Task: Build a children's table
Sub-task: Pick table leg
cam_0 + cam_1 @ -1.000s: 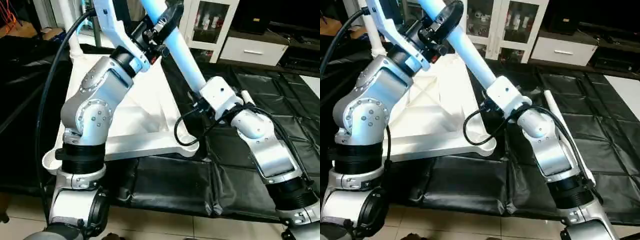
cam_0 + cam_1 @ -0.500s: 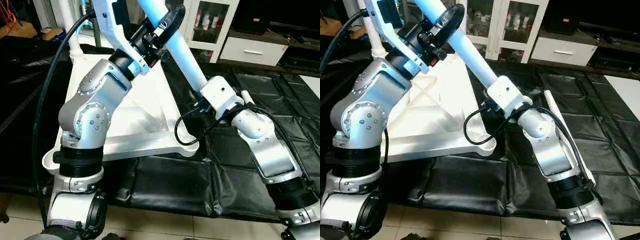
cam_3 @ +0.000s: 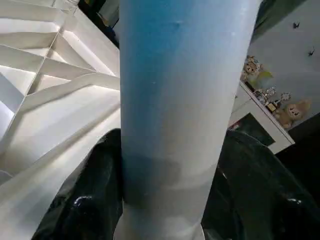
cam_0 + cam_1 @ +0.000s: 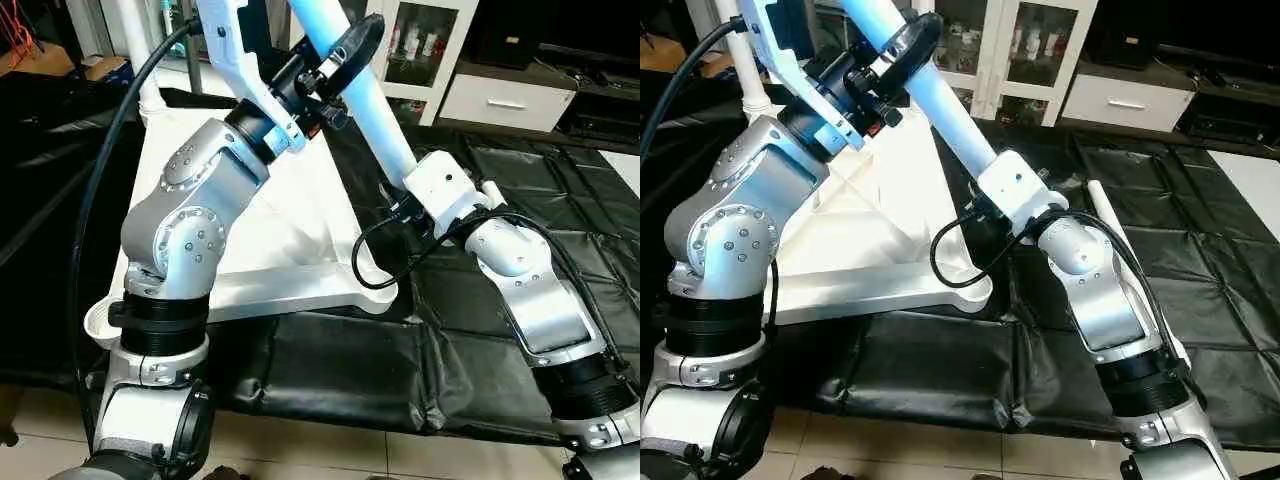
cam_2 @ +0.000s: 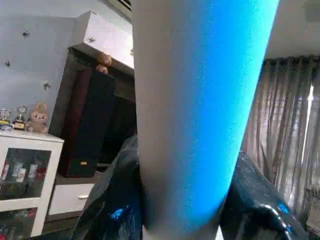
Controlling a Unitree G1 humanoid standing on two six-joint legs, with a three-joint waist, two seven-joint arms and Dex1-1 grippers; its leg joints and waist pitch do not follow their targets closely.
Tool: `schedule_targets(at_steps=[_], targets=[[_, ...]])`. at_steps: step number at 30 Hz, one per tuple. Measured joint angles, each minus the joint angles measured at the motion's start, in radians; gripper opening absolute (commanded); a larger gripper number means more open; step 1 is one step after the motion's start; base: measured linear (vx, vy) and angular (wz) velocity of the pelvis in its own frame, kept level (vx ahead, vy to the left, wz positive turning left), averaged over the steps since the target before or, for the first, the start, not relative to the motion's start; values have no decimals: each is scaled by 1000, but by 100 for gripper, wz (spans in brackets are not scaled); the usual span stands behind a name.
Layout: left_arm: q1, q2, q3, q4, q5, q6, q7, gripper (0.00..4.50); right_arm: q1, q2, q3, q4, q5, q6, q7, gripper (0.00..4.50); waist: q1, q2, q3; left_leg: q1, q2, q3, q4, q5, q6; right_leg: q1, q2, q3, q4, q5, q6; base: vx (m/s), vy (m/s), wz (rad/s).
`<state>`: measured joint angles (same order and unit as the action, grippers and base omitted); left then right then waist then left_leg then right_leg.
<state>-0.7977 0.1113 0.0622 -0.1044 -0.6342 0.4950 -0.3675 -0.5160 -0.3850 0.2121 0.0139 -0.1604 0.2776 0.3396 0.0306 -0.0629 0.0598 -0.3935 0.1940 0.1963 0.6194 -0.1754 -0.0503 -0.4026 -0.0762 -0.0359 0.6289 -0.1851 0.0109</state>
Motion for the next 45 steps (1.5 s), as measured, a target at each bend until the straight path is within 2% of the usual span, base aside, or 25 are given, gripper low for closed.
schedule_targets(at_steps=[1, 3, 6, 8, 14, 19, 20, 24, 25, 28, 30, 33, 35, 37, 40, 42, 45], targets=[[0, 0, 0, 0, 0, 0, 0, 159, 0, 0, 0, 0, 0, 0, 2, 300, 0, 0, 0, 0, 0, 0, 0, 0, 0, 0, 0, 0, 0, 0, 0, 0, 0, 0], [0, 0, 0, 0, 1, 0, 0, 159, 0, 0, 0, 0, 0, 0, 7, 265, 0, 0, 0, 0, 0, 0, 0, 0, 0, 0, 0, 0, 0, 0, 0, 0, 0, 0], [0, 0, 0, 0, 1, -1, -1, 159, 0, 0, 0, 0, 0, 0, 11, 261, 0, 0, 0, 0, 0, 0, 0, 0, 0, 0, 0, 0, 0, 0, 0, 0, 0, 0], [0, 0, 0, 0, 1, 0, -2, 159, 0, 0, 0, 0, 1, 0, 16, 222, 0, 0, 0, 0, 0, 0, 0, 0, 0, 0, 0, 0, 0, 0, 0, 0, 0, 0], [0, 0, 2, 0, 1, -1, -9, 159, 0, 1, -4, 0, 5, 0, 19, 191, 0, 0, 0, 0, 0, 0, 0, 0, 0, 0, 0, 0, 0, 0, 0, 0, 0, 0], [0, 2, 1, 0, 9, -1, -4, 159, 0, 7, -6, 4, 10, 0, 20, 186, 0, 0, 0, 0, 0, 0, 0, 0, 0, 0, 0, 0, 0, 0, 0, 0, 0, 0], [0, 6, 0, 0, 10, 1, -4, 215, 0, 11, -6, 8, 10, 0, 20, 186, 0, 0, 0, 0, 0, 0, 0, 0, 0, 0, 0, 0, 0, 0, 0, 0, 0, 0], [0, 35, -2, 13, 29, 2, -13, 237, 0, 15, -19, 19, 17, 8, 19, 186, 0, 2, 0, 0, 0, 0, 0, 0, 0, 0, 0, 0, 0, 0, 0, 0, 0, 0], [1, 36, -2, 16, 32, 2, -14, 255, 0, 18, -27, 27, 25, 13, 19, 186, 1, 2, 0, 0, 0, 0, 0, 0, 0, 0, 0, 0, 0, 0, 0, 0, 0, 0], [16, 35, -4, 19, 36, 1, -23, 276, -11, 75, -115, 70, 114, 62, -2, 186, 0, 4, 0, 1, 0, 0, 0, 0, 0, 0, 0, 0, 1, 0, 0, 0, 0, 0], [39, 33, -27, 20, 56, 1, -22, 298, -72, 97, -236, 170, 194, 80, -49, 186, 2, 14, 0, -1, -1, 1, 3, 0, 0, 0, -2, 0, 1, 1, -1, 0, 0, 0], [49, 37, -48, 24, 81, -1, -26, 314, -123, 79, -360, 284, 276, 66, -65, 185, 4, 16, 0, -1, 0, 1, 3, 0, 0, 0, -1, 0, 1, 1, -1, 0, 0, 0], [69, 59, -86, 24, 99, -2, -63, 317, -135, 63, -444, 360, 385, 71, 15, 185, 2, 22, -3, 0, 0, 1, 3, 0, 0, 1, -1, 0, 1, 1, -1, 0, 0, 0], [97, 91, -133, 38, 136, -12, -92, 318, -132, 54, -479, 381, 448, 105, 89, 185, -1, 27, -3, 0, 0, 1, 3, 0, 1, 0, -1, 0, 2, 1, -1, 0, 0, 0], [150, 212, -291, 105, 282, -72, -179, 318, -97, 25, -510, 371, 560, 223, 245, 185, -6, 28, -4, 1, 2, -1, 1, 0, 1, 0, 1, -1, 2, 1, -1, 0, 0, 0], [203, 254, -365, 153, 350, -95, -236, 318, -71, 0, -526, 355, 589, 267, 288, 185, -3, 29, -3, 1, 2, 0, 1, 0, 1, 0, 1, 0, 2, 1, -1, 0, 0, 0], [244, 291, -452, 212, 412, -136, -315, 318, -44, -40, -518, 307, 596, 320, 336, 185, 1, 29, -2, 1, 2, 1, 2, 0, 1, 0, 0, 0, 2, 1, -1, 0, 0, 0]])
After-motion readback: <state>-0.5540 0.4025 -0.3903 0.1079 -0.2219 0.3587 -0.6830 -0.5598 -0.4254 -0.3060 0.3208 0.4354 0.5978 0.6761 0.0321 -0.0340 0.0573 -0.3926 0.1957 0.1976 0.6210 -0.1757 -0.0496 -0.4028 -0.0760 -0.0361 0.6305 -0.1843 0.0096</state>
